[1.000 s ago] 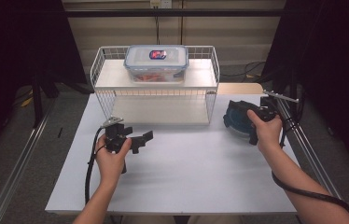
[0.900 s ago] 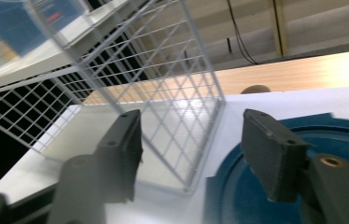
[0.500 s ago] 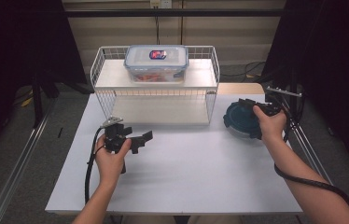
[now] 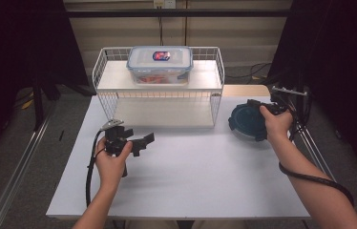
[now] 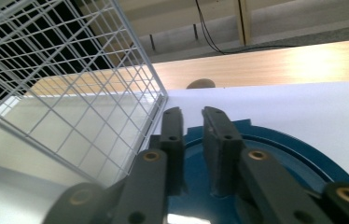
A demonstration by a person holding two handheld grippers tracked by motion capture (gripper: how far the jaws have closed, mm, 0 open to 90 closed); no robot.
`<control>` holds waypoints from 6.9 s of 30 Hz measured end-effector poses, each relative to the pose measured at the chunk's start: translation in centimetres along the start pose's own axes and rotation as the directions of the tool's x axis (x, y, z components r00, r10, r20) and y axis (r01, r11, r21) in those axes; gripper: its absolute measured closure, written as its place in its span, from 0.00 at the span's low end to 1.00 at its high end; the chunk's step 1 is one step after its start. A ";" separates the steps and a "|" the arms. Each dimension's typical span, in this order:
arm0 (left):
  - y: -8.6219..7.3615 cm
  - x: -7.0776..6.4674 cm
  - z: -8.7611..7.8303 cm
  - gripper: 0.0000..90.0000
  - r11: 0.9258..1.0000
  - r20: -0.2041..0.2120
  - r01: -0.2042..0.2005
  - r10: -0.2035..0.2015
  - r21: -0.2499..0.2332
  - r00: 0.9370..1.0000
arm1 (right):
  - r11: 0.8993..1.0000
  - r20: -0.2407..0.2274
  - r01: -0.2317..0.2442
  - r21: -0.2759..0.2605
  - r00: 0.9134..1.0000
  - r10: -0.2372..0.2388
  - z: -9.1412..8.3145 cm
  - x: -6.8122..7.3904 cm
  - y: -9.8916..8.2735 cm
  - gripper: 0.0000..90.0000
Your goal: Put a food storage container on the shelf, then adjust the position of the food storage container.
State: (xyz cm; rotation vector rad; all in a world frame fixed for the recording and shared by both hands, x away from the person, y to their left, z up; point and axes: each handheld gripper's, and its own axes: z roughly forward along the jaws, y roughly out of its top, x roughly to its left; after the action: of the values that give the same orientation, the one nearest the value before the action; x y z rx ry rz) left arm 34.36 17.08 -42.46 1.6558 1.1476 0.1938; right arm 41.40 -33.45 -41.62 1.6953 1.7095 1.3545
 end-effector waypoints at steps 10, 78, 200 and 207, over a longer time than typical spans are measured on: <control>-0.3 0.0 0.2 0.01 1.000 0.004 -0.004 0.004 0.018 1.000 | 1.000 0.050 0.017 0.021 0.999 -0.018 0.4 -1.2 0.6 0.99; -0.7 0.5 0.8 0.01 0.999 0.001 0.001 -0.001 0.035 1.000 | 0.987 0.158 -0.025 0.160 0.987 0.000 2.9 -4.5 1.8 1.00; -0.7 -1.3 1.9 0.02 0.999 0.048 -0.025 0.023 0.048 0.999 | 0.967 -0.087 -0.019 0.253 0.995 0.042 -2.0 1.8 -6.5 1.00; -0.8 -1.3 1.9 0.02 0.998 0.057 -0.030 0.027 0.055 0.998 | 0.966 -0.097 -0.013 0.258 0.994 0.039 -2.1 2.5 -6.9 1.00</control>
State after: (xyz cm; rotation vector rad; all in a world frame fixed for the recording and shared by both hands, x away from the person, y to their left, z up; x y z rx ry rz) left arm 34.44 14.82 -43.38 1.7173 1.0962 0.1338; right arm 35.40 -30.59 -45.34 1.8185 2.0020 1.2962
